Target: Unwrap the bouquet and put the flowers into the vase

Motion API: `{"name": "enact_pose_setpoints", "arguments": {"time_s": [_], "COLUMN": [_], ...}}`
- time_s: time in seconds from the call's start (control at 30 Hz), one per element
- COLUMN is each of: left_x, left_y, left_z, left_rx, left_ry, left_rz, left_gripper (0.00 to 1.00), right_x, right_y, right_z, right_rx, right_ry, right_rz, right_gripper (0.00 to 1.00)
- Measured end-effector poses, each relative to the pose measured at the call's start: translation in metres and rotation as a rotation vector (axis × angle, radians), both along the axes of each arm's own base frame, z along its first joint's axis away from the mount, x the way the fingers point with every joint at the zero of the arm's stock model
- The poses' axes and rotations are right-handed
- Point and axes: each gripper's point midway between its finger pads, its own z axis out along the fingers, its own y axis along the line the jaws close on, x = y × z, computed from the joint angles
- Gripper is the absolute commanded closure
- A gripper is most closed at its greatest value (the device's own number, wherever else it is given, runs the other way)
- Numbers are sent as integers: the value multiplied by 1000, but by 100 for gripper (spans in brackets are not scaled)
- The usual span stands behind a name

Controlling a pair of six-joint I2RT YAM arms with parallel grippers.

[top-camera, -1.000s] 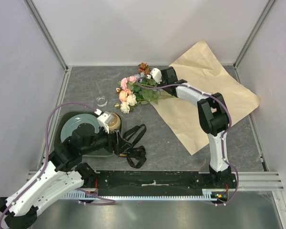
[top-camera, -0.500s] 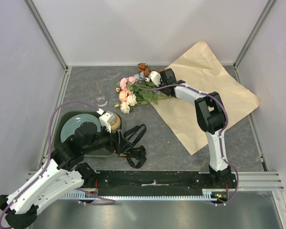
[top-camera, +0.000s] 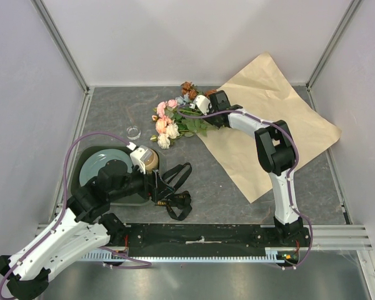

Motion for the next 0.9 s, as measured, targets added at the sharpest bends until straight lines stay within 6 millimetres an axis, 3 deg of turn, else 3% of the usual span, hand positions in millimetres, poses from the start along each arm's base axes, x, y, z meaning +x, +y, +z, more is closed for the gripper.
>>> {"name": "enact_pose_setpoints", "arguments": {"time_s": [0.13,0.3,0.53,0.9], "left_x": [0,0,0,0], "left_y": [0,0,0,0], "left_z": [0,0,-1,-1], "left_rx": [0,0,2,2], "left_ry": [0,0,2,2], "left_rz": [0,0,0,0], "left_gripper": [18,18,18,18], "right_x": [2,5,9,9], "right_y": [-2,-6,-4,16], "right_z": [-2,-9,-7,-5], "right_rx": [-16,-46,-55,-122], "right_ry": [-4,-12,-37,-101], "right_rz": [-10,-22,-17,6], "right_gripper": [70,64,63,90]}}
